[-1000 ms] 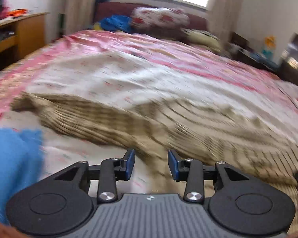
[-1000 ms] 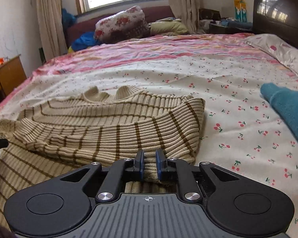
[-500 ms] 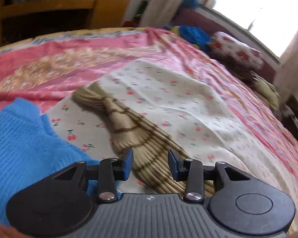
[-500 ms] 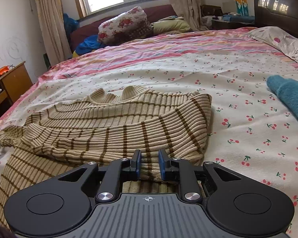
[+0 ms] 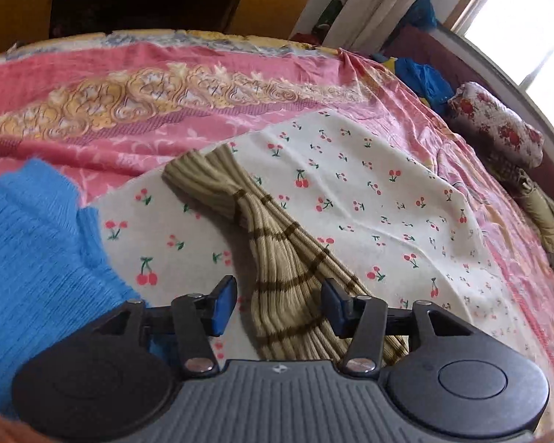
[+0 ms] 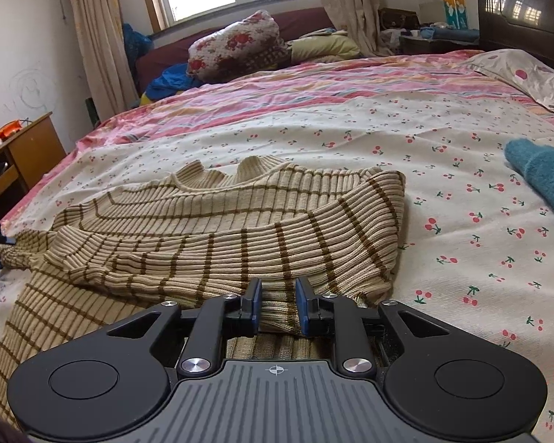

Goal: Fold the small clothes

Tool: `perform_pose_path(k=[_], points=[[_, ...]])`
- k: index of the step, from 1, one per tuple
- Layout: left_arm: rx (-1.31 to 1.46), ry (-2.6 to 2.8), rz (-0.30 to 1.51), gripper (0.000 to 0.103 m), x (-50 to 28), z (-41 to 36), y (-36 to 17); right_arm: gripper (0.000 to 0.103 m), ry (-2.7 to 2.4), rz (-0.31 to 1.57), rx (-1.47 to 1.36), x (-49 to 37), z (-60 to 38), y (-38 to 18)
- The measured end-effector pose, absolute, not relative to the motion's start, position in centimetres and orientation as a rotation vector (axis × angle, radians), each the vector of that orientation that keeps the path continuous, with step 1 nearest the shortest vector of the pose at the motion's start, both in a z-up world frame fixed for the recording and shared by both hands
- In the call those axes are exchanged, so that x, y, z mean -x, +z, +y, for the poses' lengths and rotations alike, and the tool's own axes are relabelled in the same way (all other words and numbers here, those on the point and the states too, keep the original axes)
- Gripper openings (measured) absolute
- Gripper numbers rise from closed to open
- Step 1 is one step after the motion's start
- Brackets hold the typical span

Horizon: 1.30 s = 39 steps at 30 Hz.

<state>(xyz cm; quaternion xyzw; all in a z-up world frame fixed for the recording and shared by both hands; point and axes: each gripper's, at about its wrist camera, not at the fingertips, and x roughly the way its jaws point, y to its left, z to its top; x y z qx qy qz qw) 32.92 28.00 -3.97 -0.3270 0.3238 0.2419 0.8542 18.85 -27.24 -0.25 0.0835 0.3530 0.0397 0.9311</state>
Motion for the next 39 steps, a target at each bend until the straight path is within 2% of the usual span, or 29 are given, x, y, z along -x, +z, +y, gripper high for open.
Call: perform_pose_path(k=[1,3,6,13,17,20,24,28,35,37,39], points=[[0.673,0.513,0.68,0.051,-33.0,27.9,-3.9,0.021,0.081,0.722,-0.171,-18.8,-27.2,-0.3],[0.665,0.512,0.679,0.026,-33.0,27.8,-3.8,0.021,0.082,0.722,-0.172,-18.8,-27.2,-0.2],[0.666,0.481,0.658,0.015,-32.5,27.6,-3.1,0.021,0.084,0.721,-0.181,-18.8,-27.3,-0.2],[0.63,0.213,0.536,0.013,-30.4,23.6,3.1,0.021,0.103,0.718,-0.237,-18.7,-27.6,0.4],[0.601,-0.1,0.503,0.013,-28.7,17.4,7.3,0.021,0.116,0.712,-0.267,-18.4,-27.7,1.1],[0.508,-0.343,0.539,0.013,-26.8,11.2,8.6,0.021,0.118,0.695,-0.274,-18.1,-27.8,1.8],[0.255,-0.49,0.628,0.017,-24.0,3.4,6.8,0.021,0.108,0.693,-0.292,-18.0,-28.5,2.2],[0.063,-0.47,0.732,0.023,-21.9,-0.3,2.9,0.021,0.096,0.724,-0.334,-18.1,-29.5,2.0],[0.092,-0.353,0.746,0.026,-17.4,2.5,0.2,0.022,0.156,0.719,-0.295,-17.7,-28.2,2.6],[0.097,-0.314,0.727,0.027,-16.5,3.7,-0.4,0.031,0.2,0.739,-0.316,-17.9,-27.3,2.8],[0.133,-0.295,0.721,0.028,-15.7,4.9,-1.2,0.032,0.245,0.761,-0.34,-18.3,-26.1,3.1]])
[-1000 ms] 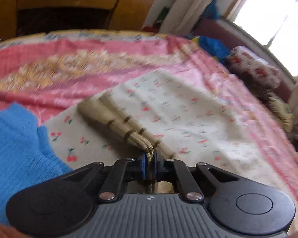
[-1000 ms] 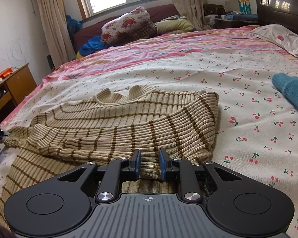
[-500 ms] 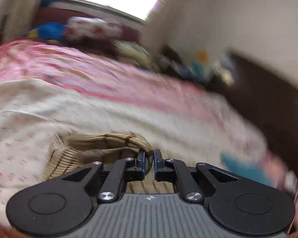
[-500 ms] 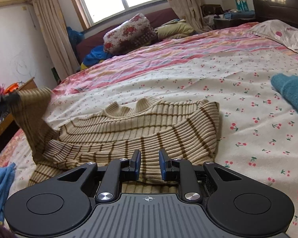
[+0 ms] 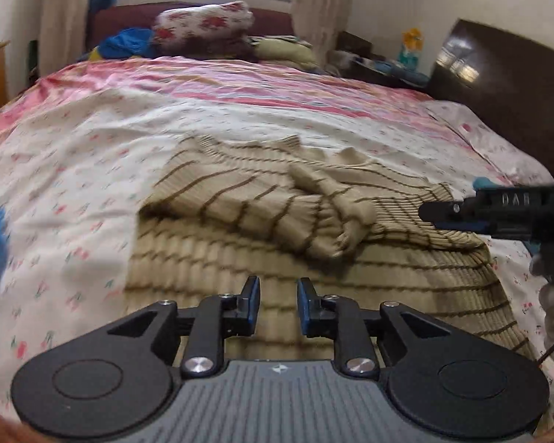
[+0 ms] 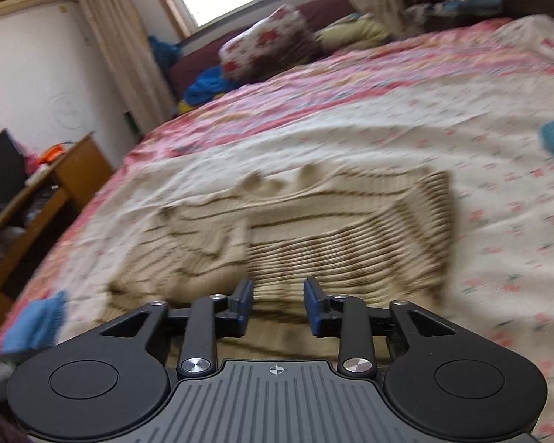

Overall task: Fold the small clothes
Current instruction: 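Grasp the folded sleeve with the right gripper and tuck it onto the sweater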

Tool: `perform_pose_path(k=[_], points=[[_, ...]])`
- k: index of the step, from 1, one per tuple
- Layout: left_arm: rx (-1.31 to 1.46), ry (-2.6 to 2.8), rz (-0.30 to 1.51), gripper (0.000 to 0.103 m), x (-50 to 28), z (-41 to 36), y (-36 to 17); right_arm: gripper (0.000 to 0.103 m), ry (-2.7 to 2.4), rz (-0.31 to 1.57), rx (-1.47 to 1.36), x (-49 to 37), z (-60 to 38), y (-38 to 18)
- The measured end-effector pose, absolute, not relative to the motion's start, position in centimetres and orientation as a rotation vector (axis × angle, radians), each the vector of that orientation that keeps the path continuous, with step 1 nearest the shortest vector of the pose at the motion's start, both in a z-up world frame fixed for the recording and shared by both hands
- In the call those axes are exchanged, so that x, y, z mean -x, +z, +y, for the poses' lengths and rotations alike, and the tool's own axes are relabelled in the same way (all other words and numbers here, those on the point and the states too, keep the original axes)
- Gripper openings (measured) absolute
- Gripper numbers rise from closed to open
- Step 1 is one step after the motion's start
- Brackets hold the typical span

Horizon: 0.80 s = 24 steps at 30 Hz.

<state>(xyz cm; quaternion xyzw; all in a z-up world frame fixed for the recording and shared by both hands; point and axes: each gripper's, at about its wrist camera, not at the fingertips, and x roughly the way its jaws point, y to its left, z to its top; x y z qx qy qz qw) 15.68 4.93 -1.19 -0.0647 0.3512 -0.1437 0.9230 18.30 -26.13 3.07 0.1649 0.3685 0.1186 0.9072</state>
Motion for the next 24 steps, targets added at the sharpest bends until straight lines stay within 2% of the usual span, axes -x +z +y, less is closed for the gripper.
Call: perform_pose_path(k=[6,9,12,14,16,19,24], points=[[0.193,-0.283,0.719,0.028,-15.1,7.4,-2.7,0.032,0.271,0.784,-0.24,-21.3,-20.9,4.8],[0.182,-0.3,0.701,0.028,-15.0,7.9,-2.3,0.038,0.277,0.831,-0.183,-23.7,-17.7,5.2],[0.183,-0.312,0.693,0.028,-14.9,8.4,-2.2,0.039,0.242,0.9,-0.106,-25.7,-15.1,4.1],[0.179,-0.313,0.69,0.029,-14.8,8.7,-2.2,0.036,0.167,0.945,-0.058,-27.0,-14.1,2.8],[0.182,-0.314,0.684,0.029,-14.6,9.0,-2.1,0.014,0.136,0.955,-0.055,-27.2,-14.5,2.3],[0.2,-0.317,0.681,0.031,-14.8,9.3,-2.0,0.012,0.134,0.94,-0.122,-27.2,-15.8,3.4],[0.207,-0.303,0.653,0.032,-14.6,9.1,-1.4,0.011,0.2,0.729,-0.293,-26.2,-19.0,9.2]])
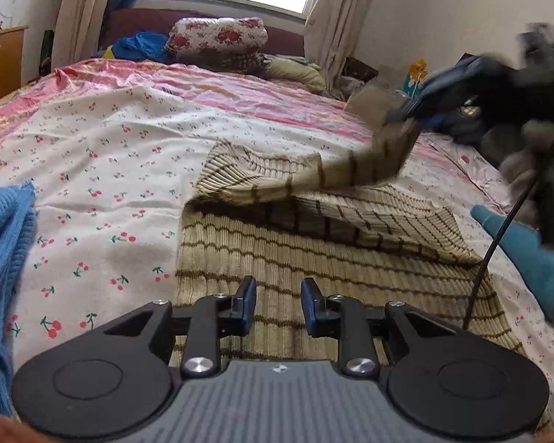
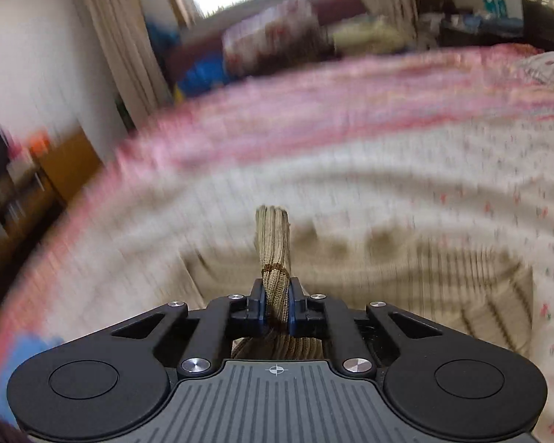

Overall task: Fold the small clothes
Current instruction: 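Grasp the folded sleeve with the right gripper and tuck it onto the sweater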

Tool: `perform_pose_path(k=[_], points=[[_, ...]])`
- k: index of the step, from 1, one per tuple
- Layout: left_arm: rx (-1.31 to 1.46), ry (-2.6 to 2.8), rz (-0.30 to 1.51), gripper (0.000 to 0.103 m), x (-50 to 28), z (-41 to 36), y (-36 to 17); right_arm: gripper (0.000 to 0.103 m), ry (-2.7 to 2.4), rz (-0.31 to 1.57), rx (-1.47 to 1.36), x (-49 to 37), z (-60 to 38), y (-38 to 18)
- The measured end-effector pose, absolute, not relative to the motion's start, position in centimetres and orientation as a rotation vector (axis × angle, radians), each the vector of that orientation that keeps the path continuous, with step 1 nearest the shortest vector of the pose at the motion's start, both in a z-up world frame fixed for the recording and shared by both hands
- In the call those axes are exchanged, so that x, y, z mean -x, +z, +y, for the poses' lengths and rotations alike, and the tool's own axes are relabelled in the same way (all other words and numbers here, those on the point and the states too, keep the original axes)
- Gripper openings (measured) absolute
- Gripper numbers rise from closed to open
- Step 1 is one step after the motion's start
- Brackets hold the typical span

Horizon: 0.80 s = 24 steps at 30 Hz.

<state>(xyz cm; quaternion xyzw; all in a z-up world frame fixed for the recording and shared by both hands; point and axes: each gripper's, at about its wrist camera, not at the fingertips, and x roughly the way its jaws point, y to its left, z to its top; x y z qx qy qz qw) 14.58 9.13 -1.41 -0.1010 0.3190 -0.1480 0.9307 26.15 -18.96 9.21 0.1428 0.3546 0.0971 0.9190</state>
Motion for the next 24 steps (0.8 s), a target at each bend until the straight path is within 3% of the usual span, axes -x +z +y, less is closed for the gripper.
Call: perform_pose_path(k=[5,8,13,18,24], points=[[0.197,-0.303,0.639,0.033,-14.6,8.4,-1.3,0.011,0.225,0.508,-0.448,-21.1,-24.1,11.5],[0.169,-0.301,0.667,0.034,-14.9,7.4,-1.7,0.017,0.137,0.562,-0.438,-19.6,-26.5,7.5],[0.05,-0.289,0.676,0.035,-15.4,5.7,-1.5,0.017,0.002,0.769,-0.516,-19.4,-30.6,0.0],[-0.033,-0.211,0.64,0.035,-19.2,4.7,-0.9,0.025,0.035,0.72,-0.568,-18.9,-32.3,0.3],[-0.083,-0.035,0.64,0.036,-24.3,5.6,-2.0,0.021,0.039,0.746,-0.501,-19.9,-31.8,0.2]])
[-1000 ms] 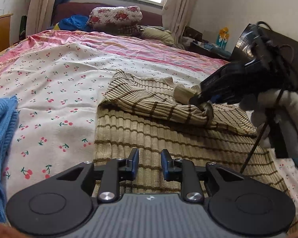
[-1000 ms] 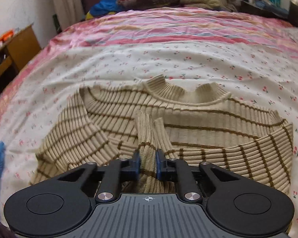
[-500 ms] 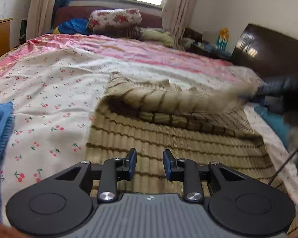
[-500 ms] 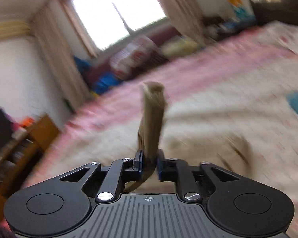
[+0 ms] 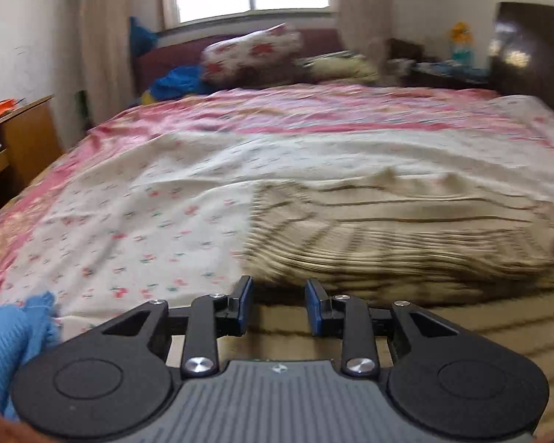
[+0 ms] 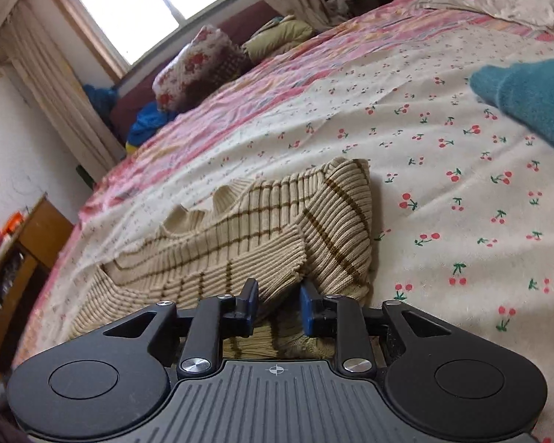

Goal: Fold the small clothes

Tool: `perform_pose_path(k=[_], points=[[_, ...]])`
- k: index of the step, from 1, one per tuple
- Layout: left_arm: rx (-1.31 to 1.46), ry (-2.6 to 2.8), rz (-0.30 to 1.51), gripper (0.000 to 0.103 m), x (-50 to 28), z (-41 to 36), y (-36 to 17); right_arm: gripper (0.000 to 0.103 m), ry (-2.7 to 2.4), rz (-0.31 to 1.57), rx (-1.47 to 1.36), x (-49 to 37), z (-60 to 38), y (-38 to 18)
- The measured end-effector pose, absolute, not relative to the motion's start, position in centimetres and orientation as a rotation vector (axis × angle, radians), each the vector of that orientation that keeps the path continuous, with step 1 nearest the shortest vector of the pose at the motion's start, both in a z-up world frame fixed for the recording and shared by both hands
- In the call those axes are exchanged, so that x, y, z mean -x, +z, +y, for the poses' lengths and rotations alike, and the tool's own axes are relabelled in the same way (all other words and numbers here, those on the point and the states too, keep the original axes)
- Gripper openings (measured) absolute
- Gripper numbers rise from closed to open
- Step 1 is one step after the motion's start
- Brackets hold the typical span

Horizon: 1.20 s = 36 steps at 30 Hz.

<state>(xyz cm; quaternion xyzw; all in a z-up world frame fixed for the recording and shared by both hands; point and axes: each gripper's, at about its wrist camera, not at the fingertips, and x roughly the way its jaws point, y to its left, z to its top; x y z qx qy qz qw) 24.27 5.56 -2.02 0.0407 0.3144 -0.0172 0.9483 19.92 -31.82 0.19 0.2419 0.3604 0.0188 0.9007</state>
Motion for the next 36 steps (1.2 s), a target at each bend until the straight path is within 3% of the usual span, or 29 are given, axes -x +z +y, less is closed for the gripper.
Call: perform_pose_path(k=[7,13,29,36], points=[[0.008,0.059,0.704,0.047,-25.0,9.6,-3.2,0.015,0.053,0.748,-0.428,-19.9,-31.3,-0.5],[0.125,0.054,0.69,0.047,-24.4,10.2,-2.0,0.022,0.06,0.722,-0.416,-19.7,-31.3,0.1],[0.067,-0.09,0.581,0.046,-24.4,6.4,0.8,0.023,0.013,0.69,-0.261,-19.2,-30.2,1.4],[-0.021,-0.14,0.681,0.046,-27.1,4.5,-1.3,0.024,0.083,0.647,-0.189,-19.5,-28.2,2.1]])
